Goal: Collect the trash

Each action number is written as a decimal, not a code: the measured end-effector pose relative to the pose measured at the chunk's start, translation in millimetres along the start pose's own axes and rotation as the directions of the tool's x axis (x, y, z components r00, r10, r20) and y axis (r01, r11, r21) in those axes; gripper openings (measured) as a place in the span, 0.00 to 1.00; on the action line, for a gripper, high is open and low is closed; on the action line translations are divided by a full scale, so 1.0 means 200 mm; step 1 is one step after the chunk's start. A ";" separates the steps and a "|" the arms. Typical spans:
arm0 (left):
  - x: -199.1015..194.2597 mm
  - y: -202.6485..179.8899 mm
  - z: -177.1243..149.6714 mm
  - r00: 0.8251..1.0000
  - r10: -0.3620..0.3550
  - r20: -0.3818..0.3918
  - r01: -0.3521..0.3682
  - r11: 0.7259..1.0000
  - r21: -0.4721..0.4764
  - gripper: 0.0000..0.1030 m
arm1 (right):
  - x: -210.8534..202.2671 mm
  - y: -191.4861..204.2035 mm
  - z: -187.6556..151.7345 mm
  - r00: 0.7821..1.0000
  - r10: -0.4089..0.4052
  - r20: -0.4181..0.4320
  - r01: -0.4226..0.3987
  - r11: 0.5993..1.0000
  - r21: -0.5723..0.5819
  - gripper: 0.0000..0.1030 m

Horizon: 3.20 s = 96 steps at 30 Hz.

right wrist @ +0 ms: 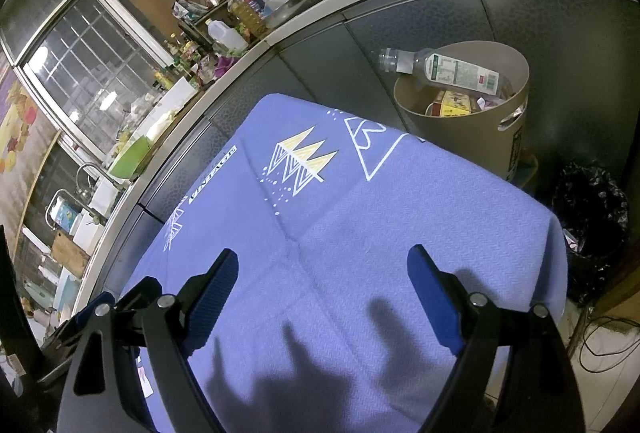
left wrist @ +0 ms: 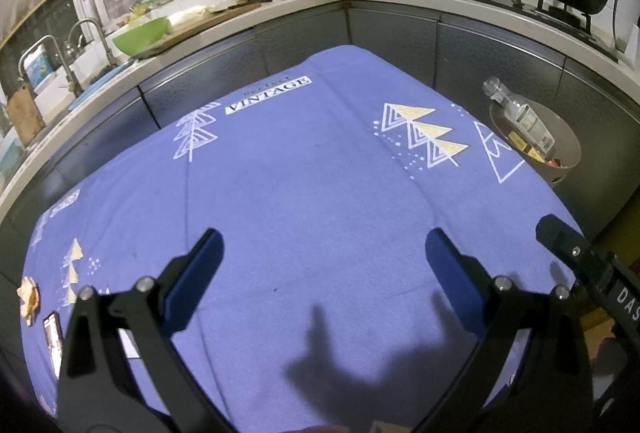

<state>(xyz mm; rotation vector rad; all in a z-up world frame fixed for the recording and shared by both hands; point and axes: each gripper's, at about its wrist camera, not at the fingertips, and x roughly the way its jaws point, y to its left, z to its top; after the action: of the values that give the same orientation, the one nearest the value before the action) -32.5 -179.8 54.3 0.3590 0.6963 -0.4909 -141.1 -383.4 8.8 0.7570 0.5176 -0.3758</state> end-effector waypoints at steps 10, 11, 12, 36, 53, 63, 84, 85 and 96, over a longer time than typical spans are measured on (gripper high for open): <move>0.00 0.00 0.00 1.000 -0.001 -0.001 0.001 1.000 0.001 0.94 | 0.00 0.00 0.00 1.000 -0.001 0.001 0.001 1.000 -0.001 0.80; 0.00 0.00 0.00 1.000 -0.001 -0.001 0.001 1.000 0.001 0.94 | -0.01 0.00 0.00 1.000 -0.001 0.000 0.001 1.000 0.000 0.80; 0.00 0.00 0.00 1.000 -0.001 -0.001 0.001 1.000 0.002 0.94 | -0.01 0.00 0.00 1.000 -0.002 -0.001 0.002 1.000 0.001 0.80; 0.02 0.01 -0.01 1.000 -0.021 -0.009 0.021 1.000 0.015 0.94 | 0.00 0.00 0.00 1.000 -0.002 -0.003 0.002 1.000 0.002 0.80; 0.04 0.04 -0.01 1.000 -0.021 -0.017 0.021 1.000 0.021 0.94 | -0.01 0.00 -0.03 1.000 -0.004 -0.002 0.004 1.000 0.006 0.80; 0.05 0.05 -0.01 1.000 -0.021 -0.018 0.022 1.000 0.022 0.94 | -0.01 -0.01 -0.04 1.000 -0.005 -0.002 0.005 1.000 0.009 0.80; 0.05 0.04 -0.02 0.999 -0.027 -0.019 0.028 0.999 0.034 0.94 | -0.01 -0.01 -0.04 1.000 -0.005 -0.002 0.005 1.000 0.009 0.80; 0.05 0.04 -0.02 0.999 -0.027 -0.019 0.028 0.999 0.034 0.94 | -0.01 -0.01 -0.04 1.000 -0.005 -0.002 0.005 1.000 0.009 0.80; 0.05 0.04 -0.02 0.999 -0.028 -0.019 0.028 0.999 0.035 0.94 | -0.01 -0.01 -0.04 1.000 -0.005 -0.003 0.005 1.000 0.009 0.80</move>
<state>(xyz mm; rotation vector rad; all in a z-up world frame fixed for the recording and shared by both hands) -22.5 -175.1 45.9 0.3875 0.7120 -0.5275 -145.2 -378.7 4.3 0.7656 0.5213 -0.3822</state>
